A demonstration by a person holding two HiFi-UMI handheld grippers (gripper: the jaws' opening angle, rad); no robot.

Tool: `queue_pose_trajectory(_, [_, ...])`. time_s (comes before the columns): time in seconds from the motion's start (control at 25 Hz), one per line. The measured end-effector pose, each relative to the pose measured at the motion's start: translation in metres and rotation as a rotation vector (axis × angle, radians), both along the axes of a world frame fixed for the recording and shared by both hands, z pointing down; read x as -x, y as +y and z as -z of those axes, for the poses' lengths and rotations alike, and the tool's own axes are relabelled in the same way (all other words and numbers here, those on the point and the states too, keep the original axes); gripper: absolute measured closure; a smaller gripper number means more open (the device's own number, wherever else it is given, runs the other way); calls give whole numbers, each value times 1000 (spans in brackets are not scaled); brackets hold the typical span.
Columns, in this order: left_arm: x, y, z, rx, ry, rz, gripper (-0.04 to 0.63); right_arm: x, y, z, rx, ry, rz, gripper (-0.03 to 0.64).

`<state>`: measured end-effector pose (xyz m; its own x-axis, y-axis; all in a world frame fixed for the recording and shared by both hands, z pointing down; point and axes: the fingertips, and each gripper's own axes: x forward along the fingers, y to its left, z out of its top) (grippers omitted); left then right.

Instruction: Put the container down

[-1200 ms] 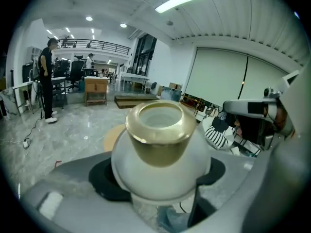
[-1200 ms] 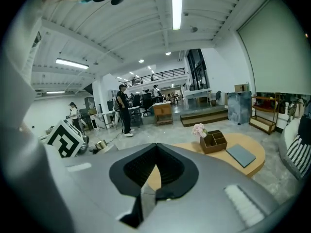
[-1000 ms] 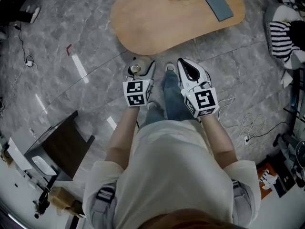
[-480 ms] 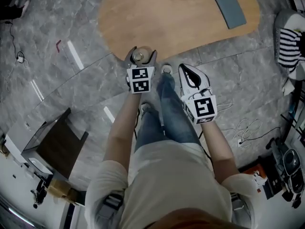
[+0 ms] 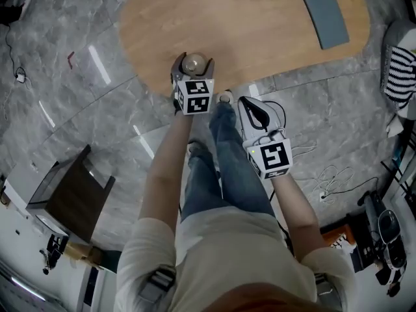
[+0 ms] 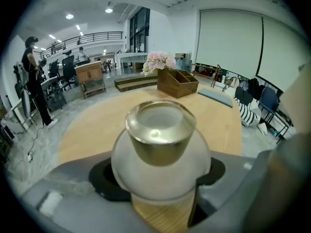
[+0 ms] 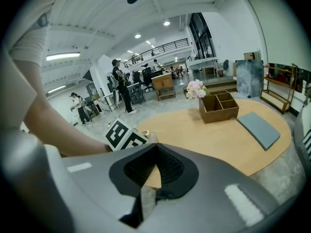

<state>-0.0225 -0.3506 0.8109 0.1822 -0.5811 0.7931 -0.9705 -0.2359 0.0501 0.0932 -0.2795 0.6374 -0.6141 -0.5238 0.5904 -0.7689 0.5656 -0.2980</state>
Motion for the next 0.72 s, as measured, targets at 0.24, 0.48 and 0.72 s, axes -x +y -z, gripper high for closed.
queue_pose_trajectory(0.24, [2,-17,-17,-12,-21,7,247,-1,-9,-16,16,-14,-9,618])
queue_pose_trajectory(0.48, [1,-23,-26,-35,-40,4,247,-8,-8,-22,25,-7,-18,618])
queue_pose_trajectory(0.72, [-3,-26,-26,-36,-42,-3,245,-10,5,-27,41,-9,-28,618])
